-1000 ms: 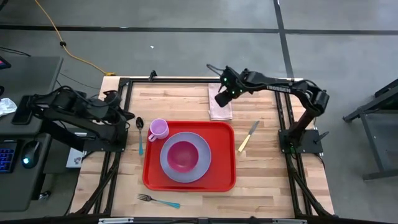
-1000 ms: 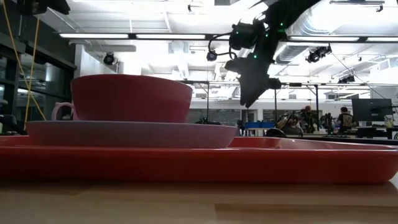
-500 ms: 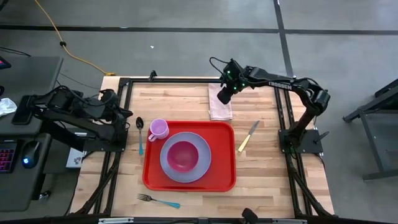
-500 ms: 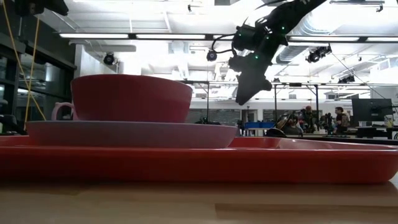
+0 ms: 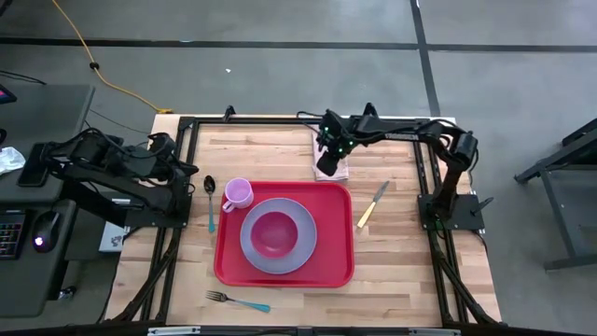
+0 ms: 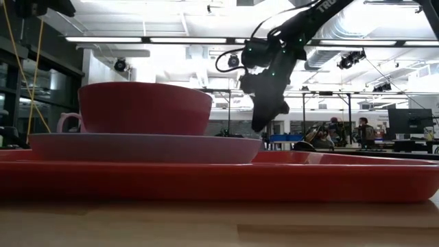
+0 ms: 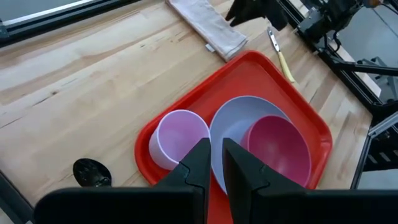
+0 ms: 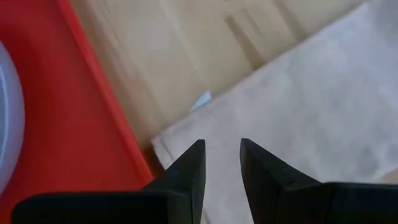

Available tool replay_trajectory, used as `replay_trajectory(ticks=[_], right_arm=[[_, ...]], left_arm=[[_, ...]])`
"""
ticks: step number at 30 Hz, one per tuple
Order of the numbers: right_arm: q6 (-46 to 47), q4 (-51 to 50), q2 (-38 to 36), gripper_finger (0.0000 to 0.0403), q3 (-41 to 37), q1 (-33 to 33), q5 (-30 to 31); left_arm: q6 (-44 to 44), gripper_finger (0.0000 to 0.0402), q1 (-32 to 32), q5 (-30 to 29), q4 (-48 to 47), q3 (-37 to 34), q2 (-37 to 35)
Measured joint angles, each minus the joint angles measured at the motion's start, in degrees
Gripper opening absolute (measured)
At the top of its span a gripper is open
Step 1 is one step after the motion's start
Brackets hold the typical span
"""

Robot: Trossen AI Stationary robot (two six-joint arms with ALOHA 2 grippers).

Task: Set up tray
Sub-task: Put the gray napkin on the red serving tray to the right of the blue plate

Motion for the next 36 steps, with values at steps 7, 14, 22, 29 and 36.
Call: replay_trajectory(ticks=[7,14,22,29,36], right_arm=[[0.6,2.8,0.2,0.0078,0.0,0.9,-0.1],[-14.0,-4.4,0.3,0.0078,0.7,2.0,2.2],[-20.9,-18.7,0.3,0.0078,2.0,3.2,2.9],[-28.6,-23.4,0.3,0.0078,2.0,5.3,3.3],[-37.8,-24.1,0.3,0.0078,2.0,7.0,6.4]], left_arm=[[0.0,0.0072,0.0,-0.3,0.0,0.0,0.0],[0.0,0.0072,0.0,-0.3,0.0,0.0,0.0],[0.0,0.0072,0.0,-0.3,0.0,0.0,0.0],[0.0,0.0072,0.0,-0.5,0.0,0.0,0.0],[0.0,0.0072,0.0,-0.3,0.0,0.0,0.0]])
